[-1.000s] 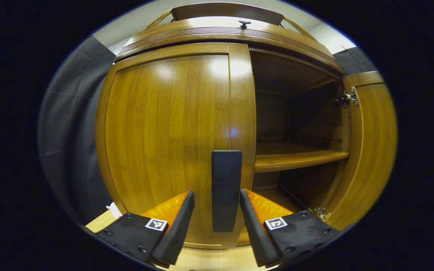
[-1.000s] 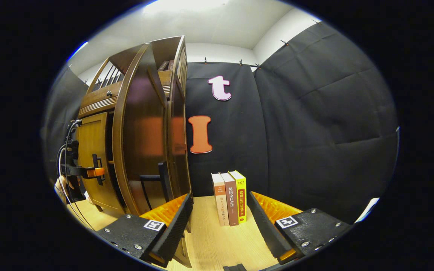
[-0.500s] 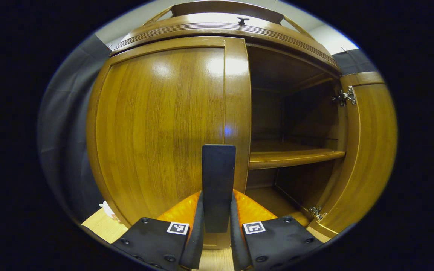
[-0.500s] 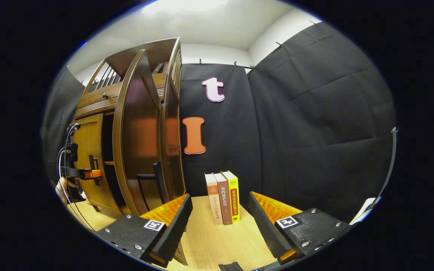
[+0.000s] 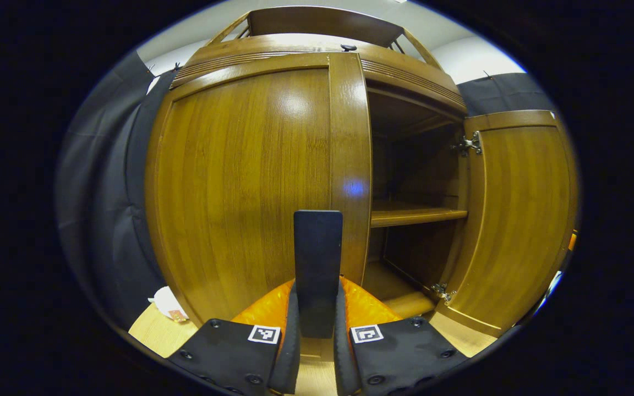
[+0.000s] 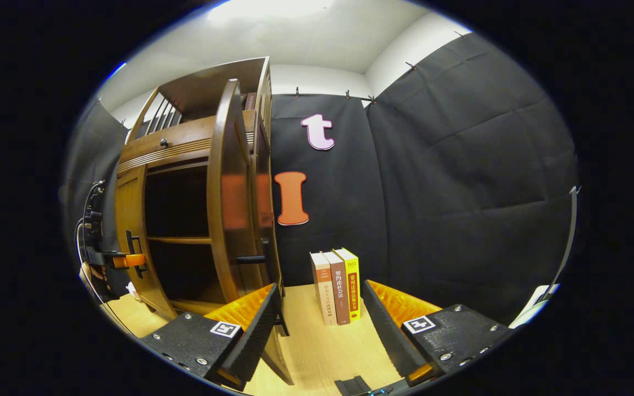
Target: Open the right door of the double-door shoe cabinet with the right hand, and open the left door with the left hand.
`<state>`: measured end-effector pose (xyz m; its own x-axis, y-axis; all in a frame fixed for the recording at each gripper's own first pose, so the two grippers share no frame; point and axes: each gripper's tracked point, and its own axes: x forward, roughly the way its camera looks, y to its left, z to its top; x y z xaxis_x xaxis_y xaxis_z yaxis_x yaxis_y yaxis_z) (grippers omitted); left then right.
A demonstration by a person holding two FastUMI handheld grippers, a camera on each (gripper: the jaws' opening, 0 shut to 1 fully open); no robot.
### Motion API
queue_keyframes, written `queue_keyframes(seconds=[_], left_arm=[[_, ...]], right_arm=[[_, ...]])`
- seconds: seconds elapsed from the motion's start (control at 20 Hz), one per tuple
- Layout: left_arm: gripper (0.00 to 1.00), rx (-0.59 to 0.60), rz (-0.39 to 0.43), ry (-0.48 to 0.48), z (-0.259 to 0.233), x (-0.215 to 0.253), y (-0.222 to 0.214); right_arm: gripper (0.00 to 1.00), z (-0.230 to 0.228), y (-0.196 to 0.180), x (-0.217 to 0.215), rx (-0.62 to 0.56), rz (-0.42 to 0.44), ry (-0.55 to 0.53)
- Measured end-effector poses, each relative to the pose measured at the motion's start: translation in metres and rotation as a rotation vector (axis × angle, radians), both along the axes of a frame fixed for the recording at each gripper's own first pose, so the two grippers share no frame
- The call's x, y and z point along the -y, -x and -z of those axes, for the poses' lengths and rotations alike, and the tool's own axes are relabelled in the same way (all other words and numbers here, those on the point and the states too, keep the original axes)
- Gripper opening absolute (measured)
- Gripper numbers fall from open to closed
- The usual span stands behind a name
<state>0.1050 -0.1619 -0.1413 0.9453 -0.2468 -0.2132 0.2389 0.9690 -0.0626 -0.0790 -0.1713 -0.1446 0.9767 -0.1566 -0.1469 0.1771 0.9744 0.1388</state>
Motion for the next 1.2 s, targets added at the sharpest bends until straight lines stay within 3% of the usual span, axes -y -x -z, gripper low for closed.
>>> queue_keyframes(seconds=[0.55,1.2], left_arm=[[0.30,0.029,0.026,-0.015,-0.009,-0.048,0.068],[0.34,0.021,-0.037,-0.008,-0.011,-0.117,0.112]], right_arm=[[0.92,-0.032,0.024,-0.034,0.024,0.013,0.059],[0.92,-0.034,0.031,-0.104,0.025,-0.096,0.048]])
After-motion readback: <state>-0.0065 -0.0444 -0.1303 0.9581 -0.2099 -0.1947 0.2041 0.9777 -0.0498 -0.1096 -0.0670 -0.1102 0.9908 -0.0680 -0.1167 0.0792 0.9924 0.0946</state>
